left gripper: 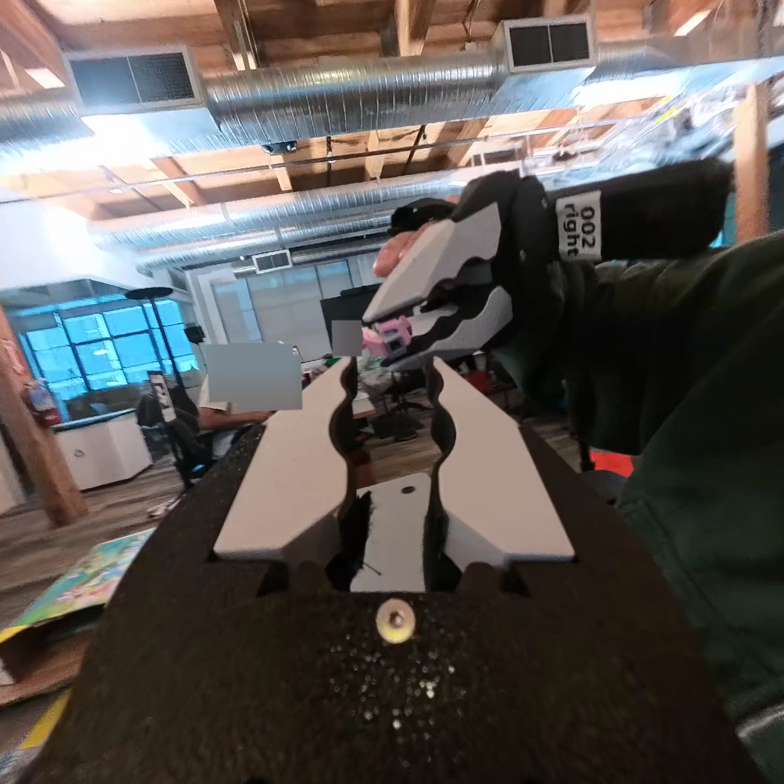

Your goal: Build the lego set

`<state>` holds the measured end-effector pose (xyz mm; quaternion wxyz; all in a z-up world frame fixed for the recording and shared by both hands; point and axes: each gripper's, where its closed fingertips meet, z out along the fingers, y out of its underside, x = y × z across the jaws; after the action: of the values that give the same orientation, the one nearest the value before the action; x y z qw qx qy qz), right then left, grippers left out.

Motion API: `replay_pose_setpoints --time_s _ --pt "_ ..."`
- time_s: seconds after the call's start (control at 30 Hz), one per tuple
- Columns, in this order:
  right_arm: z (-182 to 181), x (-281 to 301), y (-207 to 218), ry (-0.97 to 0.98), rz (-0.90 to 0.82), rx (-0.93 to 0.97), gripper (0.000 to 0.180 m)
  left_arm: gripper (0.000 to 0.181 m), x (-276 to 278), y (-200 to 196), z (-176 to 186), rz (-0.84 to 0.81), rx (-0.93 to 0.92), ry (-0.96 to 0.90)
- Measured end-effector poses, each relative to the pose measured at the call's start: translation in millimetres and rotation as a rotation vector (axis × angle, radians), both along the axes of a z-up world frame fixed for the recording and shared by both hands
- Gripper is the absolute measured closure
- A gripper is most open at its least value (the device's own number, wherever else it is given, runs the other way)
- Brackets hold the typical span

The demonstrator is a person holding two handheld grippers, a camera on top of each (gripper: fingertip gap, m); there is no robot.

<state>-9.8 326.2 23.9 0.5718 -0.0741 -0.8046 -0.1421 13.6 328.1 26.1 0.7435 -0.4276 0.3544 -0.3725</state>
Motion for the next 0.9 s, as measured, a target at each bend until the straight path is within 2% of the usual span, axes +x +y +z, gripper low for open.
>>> replay_pose_setpoints --time_s 0.2,0.3,0.5,0.8,0.9 --pt "22.4 -2.6 -11.1 0.187 0.095 -0.307 0.162 0.143 -4.2 1.0 14.5 0.194 0.228 -0.042" --pt "33.3 -1.5 -22.4 0.289 0.186 -0.389 0.162 0.148 -5.4 -14.3 24.2 0.189 0.352 -0.133" --pt "41.1 9.4 -27.3 0.438 0.275 -0.292 0.162 0.147 -8.8 -35.1 35.1 -0.001 0.322 -0.272" --pt "33.5 20.5 -29.6 0.488 0.312 -0.169 0.162 0.145 15.3 -30.2 35.7 0.147 0.276 -0.196" --pt "33.9 23.0 -29.5 0.508 0.318 -0.143 0.162 0.151 23.7 -29.6 35.2 0.192 0.265 -0.18"
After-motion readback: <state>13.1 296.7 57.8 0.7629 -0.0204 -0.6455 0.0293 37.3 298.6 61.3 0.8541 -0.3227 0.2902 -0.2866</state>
